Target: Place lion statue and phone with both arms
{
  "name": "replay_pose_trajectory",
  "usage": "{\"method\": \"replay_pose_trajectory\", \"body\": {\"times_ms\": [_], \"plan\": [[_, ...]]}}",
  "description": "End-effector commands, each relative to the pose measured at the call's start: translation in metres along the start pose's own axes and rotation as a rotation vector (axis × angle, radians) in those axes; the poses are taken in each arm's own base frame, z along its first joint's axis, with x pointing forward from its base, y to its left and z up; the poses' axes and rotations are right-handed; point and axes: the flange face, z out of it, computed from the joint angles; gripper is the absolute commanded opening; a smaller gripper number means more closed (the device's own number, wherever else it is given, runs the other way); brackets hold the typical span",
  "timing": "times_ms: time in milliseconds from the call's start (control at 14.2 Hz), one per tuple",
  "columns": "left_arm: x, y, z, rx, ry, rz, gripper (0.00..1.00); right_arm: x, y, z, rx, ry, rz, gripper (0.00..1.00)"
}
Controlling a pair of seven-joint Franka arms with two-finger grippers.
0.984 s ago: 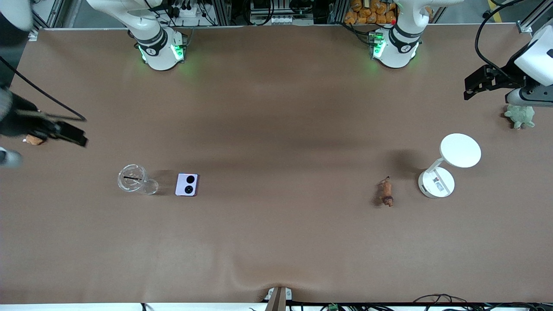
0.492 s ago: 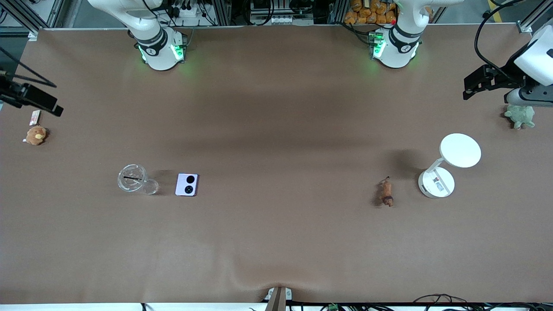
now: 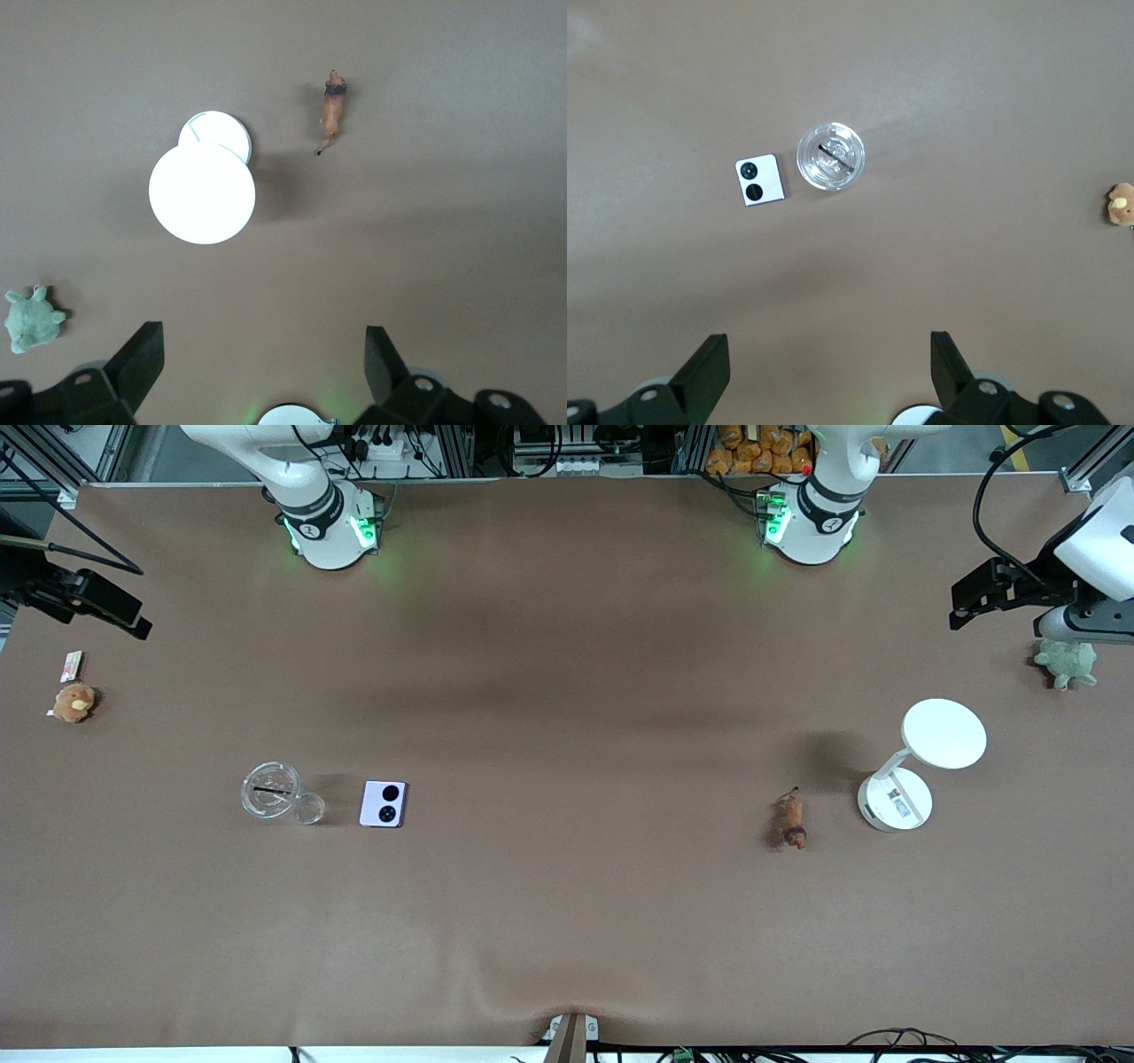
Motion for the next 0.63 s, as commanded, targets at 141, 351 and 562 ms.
{"method": "replay_pose_trajectory", "body": {"times_ms": [141,351,562], "plan": [[-0.0067,0.0009,-0.0053,-0.017,-0.003,0.007,1.0,-0.0045,0.0068,-0.0039,-0.017,0.008,-0.122,1.0],[-0.006,0.0009,-0.0039,-0.017,-0.005,0.007,1.0,-0.0056,0.0061,-0.0023,-0.017,-0.003,-0.129,1.0],[-0.006,0.0009,-0.0039,-0.017,-0.005,0.007,1.0,-0.0067,0.0049,-0.001,-0.021,-0.012,-0.14,1.0]]}}
